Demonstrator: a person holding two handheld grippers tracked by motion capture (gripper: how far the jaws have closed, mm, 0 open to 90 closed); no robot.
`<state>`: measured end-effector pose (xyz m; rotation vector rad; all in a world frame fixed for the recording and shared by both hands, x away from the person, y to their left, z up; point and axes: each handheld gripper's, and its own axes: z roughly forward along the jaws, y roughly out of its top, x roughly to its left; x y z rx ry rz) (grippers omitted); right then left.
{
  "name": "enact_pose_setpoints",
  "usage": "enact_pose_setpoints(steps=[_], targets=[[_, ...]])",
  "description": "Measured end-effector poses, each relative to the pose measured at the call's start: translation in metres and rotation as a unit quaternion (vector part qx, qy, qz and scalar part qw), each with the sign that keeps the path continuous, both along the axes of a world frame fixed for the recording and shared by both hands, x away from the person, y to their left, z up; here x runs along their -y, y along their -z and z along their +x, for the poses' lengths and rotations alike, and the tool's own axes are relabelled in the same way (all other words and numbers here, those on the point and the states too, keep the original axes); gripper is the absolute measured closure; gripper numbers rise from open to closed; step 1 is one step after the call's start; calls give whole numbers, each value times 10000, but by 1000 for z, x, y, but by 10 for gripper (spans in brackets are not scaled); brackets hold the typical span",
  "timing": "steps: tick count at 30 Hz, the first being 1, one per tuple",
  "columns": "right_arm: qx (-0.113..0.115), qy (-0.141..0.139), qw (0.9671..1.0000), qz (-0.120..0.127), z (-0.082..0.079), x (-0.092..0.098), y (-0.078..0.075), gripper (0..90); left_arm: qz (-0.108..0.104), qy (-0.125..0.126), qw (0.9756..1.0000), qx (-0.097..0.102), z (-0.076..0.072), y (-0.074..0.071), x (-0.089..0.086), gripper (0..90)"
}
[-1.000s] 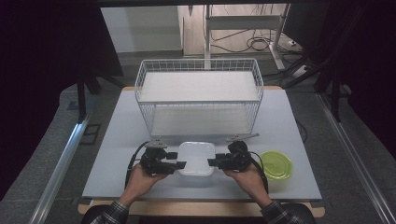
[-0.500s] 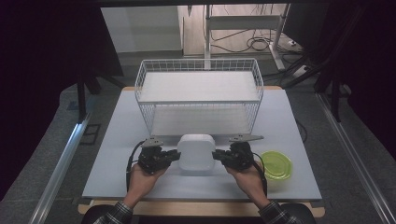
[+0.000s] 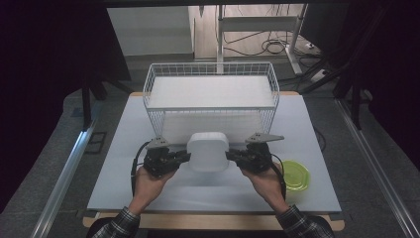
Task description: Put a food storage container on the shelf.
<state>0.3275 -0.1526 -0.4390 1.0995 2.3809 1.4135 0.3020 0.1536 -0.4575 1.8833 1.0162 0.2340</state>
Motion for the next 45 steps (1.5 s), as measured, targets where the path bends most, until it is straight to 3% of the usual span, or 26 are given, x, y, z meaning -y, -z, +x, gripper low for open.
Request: enact_pose_setpoints(steps=[11, 22, 34, 45], targets=[[250, -35, 9996, 107, 10, 0, -33, 792, 79, -35, 9993, 373, 7, -42, -1, 783], [518, -44, 9985, 159, 17, -2, -64, 792, 115, -83, 9977, 656, 12, -74, -2, 784], [717, -59, 9971, 231, 27, -6, -93, 790, 94, -153, 9965, 811, 19, -100, -5, 784], [845, 11, 9960, 282, 44, -10, -119, 788, -65, -192, 9961, 861, 39, -124, -9, 783]])
